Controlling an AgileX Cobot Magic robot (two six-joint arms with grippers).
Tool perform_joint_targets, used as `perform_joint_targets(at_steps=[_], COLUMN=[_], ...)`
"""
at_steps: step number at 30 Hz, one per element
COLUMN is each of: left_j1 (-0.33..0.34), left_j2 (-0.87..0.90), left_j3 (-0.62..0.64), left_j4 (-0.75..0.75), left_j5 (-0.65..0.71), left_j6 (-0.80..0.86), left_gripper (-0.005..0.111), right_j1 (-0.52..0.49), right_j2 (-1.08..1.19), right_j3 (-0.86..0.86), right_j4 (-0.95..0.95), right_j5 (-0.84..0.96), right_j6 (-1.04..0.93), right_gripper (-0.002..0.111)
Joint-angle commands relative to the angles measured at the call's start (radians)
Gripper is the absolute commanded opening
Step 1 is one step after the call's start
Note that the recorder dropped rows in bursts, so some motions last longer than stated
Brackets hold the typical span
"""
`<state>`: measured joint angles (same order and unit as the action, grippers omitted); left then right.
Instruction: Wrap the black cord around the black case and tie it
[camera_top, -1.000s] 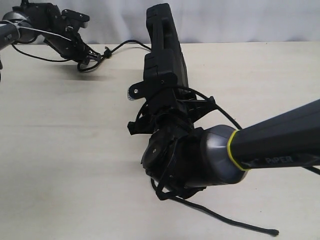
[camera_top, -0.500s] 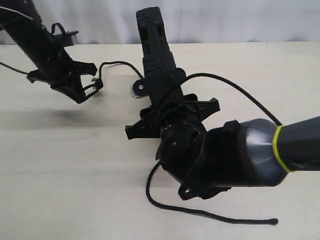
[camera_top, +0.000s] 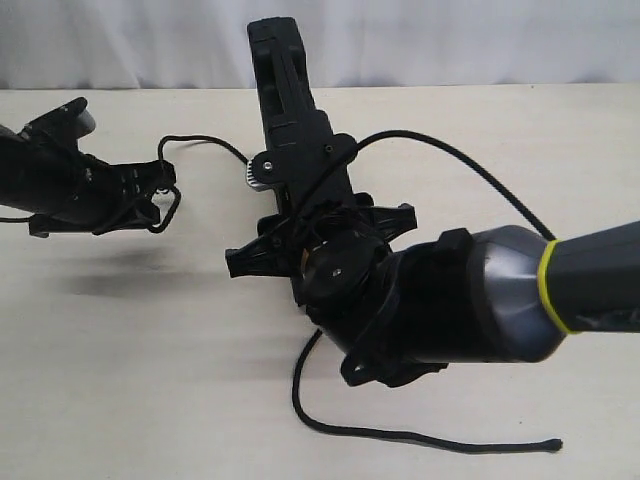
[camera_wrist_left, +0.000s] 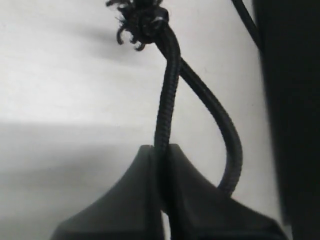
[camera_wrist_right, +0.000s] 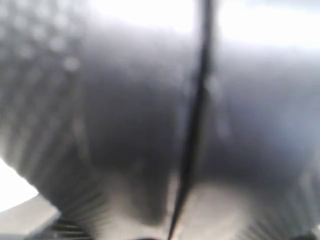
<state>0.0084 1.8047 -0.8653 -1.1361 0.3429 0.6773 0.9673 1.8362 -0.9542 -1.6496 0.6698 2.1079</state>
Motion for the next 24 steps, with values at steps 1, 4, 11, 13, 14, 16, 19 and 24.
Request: perform_joint_targets(at_steps=[1, 4, 11, 13, 14, 16, 19, 24], left_j1=[-0.004, -0.055, -0.082, -0.093, -0.095, -0.113, -0.156, -0.17], left_j2=[-0.007, -0.007, -0.067, -0.023, 0.025, 0.078, 0.166, 0.244], left_j3=[0.003, 0.001, -0.195, -0.195, -0.195, -0.195, -0.195, -0.245], left_j4=[0.002, 0.0, 1.039, 1.259, 1.294, 1.299, 1.339, 1.359], left_j5=[-0.011, 0.003, 0.015, 0.037, 0.033, -0.003, -0.07, -0.061], left_j6=[0.043, 0.405, 0.777, 1.006, 1.121, 1.251, 1.262, 1.198], left_gripper=[0.006, 0.052, 0.055, 0.055, 0.055, 0.055, 0.055, 0.04], right_j1=[0.0, 0.0, 0.0, 0.0, 0.0, 0.0, 0.0, 0.0], right_j2=[-0.002, -0.001, -0.001, -0.001, -0.001, -0.001, -0.001, -0.001], right_j3=[-0.01, -0.01, -0.01, -0.01, -0.01, -0.01, -0.01, -0.01], right_j4=[-0.026, -0.026, -0.041, -0.045, -0.045, -0.045, -0.045, -0.045], right_j5=[0.012, 0.012, 0.012, 0.014, 0.012, 0.012, 0.012, 0.012], right_j6=[0.003, 0.001, -0.055, -0.058, -0.061, -0.085, -0.09, -0.09], right_gripper=[0.004, 0.004, 0.004, 0.004, 0.004, 0.004, 0.004, 0.004])
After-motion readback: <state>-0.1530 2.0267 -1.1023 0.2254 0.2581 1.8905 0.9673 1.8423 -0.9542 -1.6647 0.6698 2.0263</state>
